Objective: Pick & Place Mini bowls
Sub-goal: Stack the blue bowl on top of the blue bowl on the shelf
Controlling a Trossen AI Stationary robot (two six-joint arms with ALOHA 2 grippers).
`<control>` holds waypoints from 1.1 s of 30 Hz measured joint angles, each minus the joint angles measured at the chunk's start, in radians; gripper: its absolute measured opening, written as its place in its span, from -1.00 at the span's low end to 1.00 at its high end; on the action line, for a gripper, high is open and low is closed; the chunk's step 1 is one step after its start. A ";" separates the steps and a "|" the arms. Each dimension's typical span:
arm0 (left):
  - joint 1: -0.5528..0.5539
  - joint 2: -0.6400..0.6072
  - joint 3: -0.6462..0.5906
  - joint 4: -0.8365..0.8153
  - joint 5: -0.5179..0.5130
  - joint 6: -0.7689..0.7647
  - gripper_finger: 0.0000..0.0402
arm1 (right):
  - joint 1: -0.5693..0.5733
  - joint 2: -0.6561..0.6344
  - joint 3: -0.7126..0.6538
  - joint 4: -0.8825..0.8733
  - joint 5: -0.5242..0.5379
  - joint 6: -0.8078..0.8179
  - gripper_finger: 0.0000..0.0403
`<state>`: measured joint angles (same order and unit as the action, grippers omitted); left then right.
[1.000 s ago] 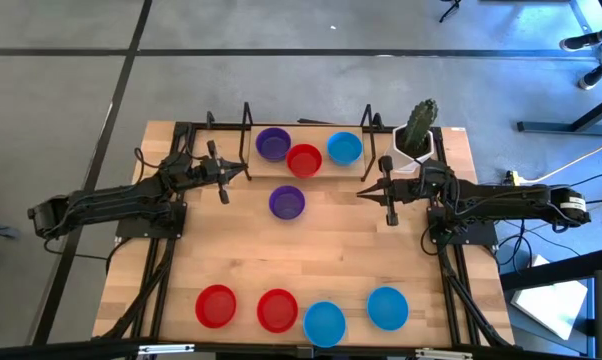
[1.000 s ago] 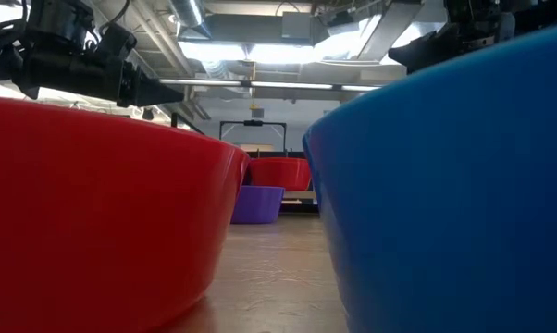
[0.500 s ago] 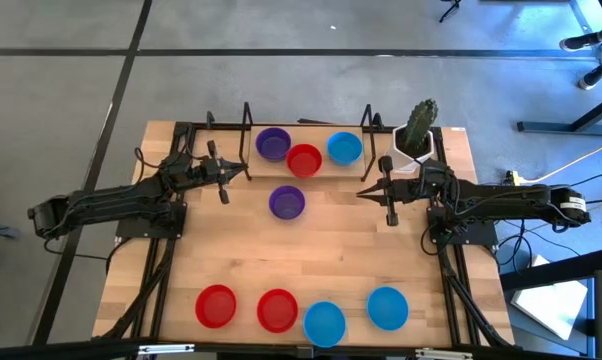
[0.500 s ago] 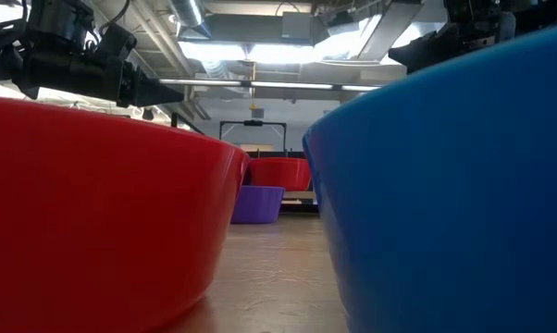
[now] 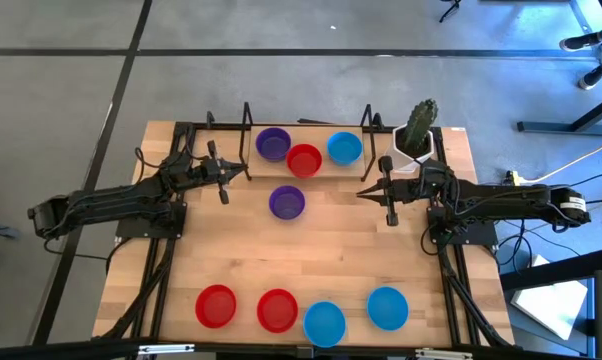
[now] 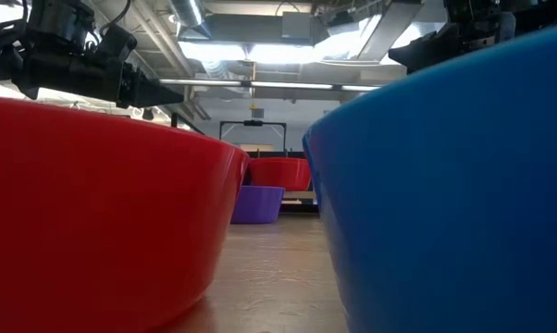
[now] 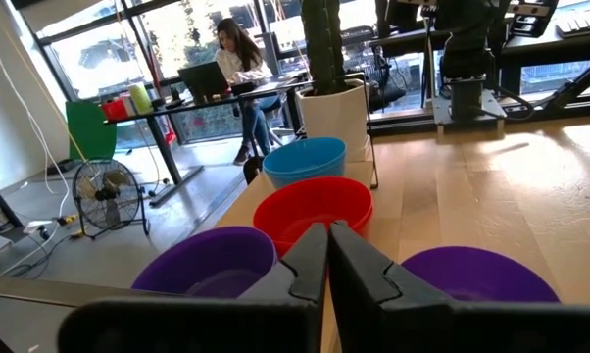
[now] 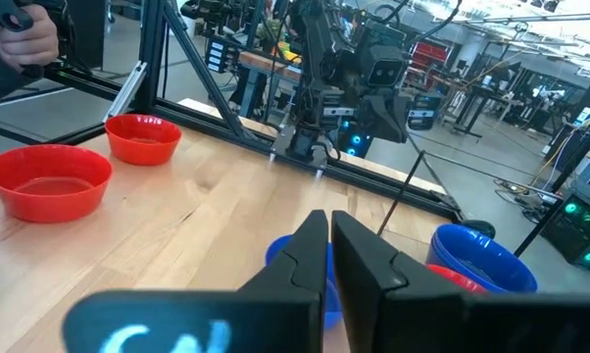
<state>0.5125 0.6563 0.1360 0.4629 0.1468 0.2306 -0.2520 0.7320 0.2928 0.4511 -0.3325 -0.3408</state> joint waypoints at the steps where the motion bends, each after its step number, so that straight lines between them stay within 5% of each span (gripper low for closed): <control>1: 0.000 0.000 0.000 0.000 0.000 0.000 -0.95 | 0.000 0.000 0.000 0.000 0.000 0.000 -0.90; 33: 0.000 0.000 0.000 0.000 0.001 0.000 -0.96 | 0.000 0.000 0.000 0.008 -0.012 0.019 -0.90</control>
<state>0.5128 0.6563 0.1360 0.4633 0.1473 0.2304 -0.2520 0.7322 0.2928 0.4591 -0.3443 -0.3220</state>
